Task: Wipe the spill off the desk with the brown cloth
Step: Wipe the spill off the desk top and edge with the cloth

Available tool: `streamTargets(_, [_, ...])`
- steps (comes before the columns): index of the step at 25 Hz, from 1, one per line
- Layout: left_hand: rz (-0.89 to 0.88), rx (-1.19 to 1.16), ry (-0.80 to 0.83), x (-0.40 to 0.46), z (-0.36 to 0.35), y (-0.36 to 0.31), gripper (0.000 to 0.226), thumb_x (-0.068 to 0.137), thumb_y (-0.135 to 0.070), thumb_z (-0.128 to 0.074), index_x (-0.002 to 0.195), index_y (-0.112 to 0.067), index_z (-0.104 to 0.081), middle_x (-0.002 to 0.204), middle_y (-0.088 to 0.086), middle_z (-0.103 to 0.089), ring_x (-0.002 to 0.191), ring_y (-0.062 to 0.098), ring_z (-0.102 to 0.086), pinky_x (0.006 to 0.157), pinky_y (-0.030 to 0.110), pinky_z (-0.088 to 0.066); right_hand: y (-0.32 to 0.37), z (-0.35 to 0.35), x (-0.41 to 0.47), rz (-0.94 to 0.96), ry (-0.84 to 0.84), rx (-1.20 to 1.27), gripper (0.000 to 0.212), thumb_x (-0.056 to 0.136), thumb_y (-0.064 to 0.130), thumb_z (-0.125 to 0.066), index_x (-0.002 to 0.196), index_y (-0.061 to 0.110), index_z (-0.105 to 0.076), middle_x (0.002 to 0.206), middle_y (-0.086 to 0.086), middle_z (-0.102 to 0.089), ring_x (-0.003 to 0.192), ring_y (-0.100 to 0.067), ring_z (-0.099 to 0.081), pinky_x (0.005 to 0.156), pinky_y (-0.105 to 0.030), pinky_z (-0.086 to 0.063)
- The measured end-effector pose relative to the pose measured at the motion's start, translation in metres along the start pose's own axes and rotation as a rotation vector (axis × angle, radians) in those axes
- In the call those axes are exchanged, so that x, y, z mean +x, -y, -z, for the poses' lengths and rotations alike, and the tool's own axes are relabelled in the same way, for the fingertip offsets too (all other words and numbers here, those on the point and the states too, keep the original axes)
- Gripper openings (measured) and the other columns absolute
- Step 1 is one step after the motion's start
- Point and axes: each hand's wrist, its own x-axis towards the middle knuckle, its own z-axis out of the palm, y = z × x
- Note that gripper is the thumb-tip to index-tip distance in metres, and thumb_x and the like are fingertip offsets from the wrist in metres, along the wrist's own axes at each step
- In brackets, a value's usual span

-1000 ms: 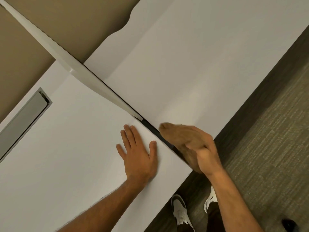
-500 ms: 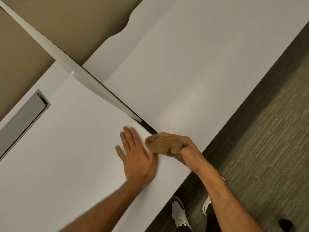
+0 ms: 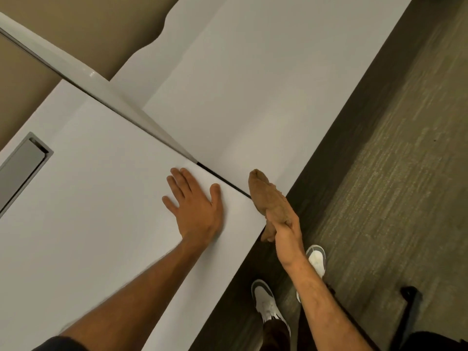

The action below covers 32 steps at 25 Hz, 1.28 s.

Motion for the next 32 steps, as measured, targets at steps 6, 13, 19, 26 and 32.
streamTargets(6, [-0.024,-0.032,-0.015,0.001,0.0,0.002,0.086,0.104,-0.061,-0.019,0.166,-0.008,0.01,0.175,0.009,0.016,0.161,0.028,0.016,0.127,0.059,0.008,-0.037,-0.037,-0.06,-0.064,-0.261,0.273,0.036,0.096,0.027,-0.059,0.129,0.038,-0.052,0.14,0.008,-0.056,0.121,0.002,-0.057,0.091,-0.007,-0.049])
streamTargets(13, [-0.058,-0.119,0.067,0.0,0.006,0.008,0.086,0.107,-0.057,-0.031,0.166,-0.008,0.008,0.175,0.008,0.016,0.161,0.026,0.016,0.128,0.056,0.01,-0.073,-0.077,-0.151,-0.024,-0.139,0.172,0.049,0.096,0.037,-0.058,0.138,0.058,-0.045,0.144,0.028,-0.052,0.135,0.005,-0.046,0.111,-0.017,-0.038])
streamTargets(19, [-0.376,-0.126,0.177,-0.075,0.036,0.116,0.078,0.104,-0.062,-0.023,0.168,-0.025,0.001,0.176,-0.005,0.013,0.161,0.013,0.016,0.128,0.041,0.012,-0.062,-0.035,-0.187,-0.071,-0.147,0.015,0.034,0.093,0.034,-0.065,0.12,0.053,-0.06,0.125,0.023,-0.066,0.128,-0.009,-0.056,0.112,-0.045,-0.045])
streamTargets(26, [-0.186,0.062,0.113,-0.122,0.042,0.232,0.081,0.1,-0.069,-0.018,0.167,-0.031,0.007,0.175,-0.007,0.019,0.161,0.019,0.018,0.126,0.061,0.011,0.042,-0.053,-0.089,0.458,-0.009,-0.512,0.065,0.082,0.044,-0.067,0.142,0.051,-0.043,0.134,0.033,-0.052,0.124,0.003,-0.052,0.101,-0.038,-0.05])
streamTargets(32, [-0.183,0.05,0.011,-0.128,0.022,0.245,0.078,0.103,-0.07,-0.021,0.167,-0.033,0.006,0.176,-0.008,0.015,0.162,0.02,0.013,0.124,0.068,-0.002,-0.002,-0.108,-0.026,0.662,0.119,-1.608,0.083,0.092,0.06,-0.051,0.16,0.032,-0.013,0.169,-0.013,-0.003,0.15,-0.053,0.003,0.112,-0.076,-0.004])
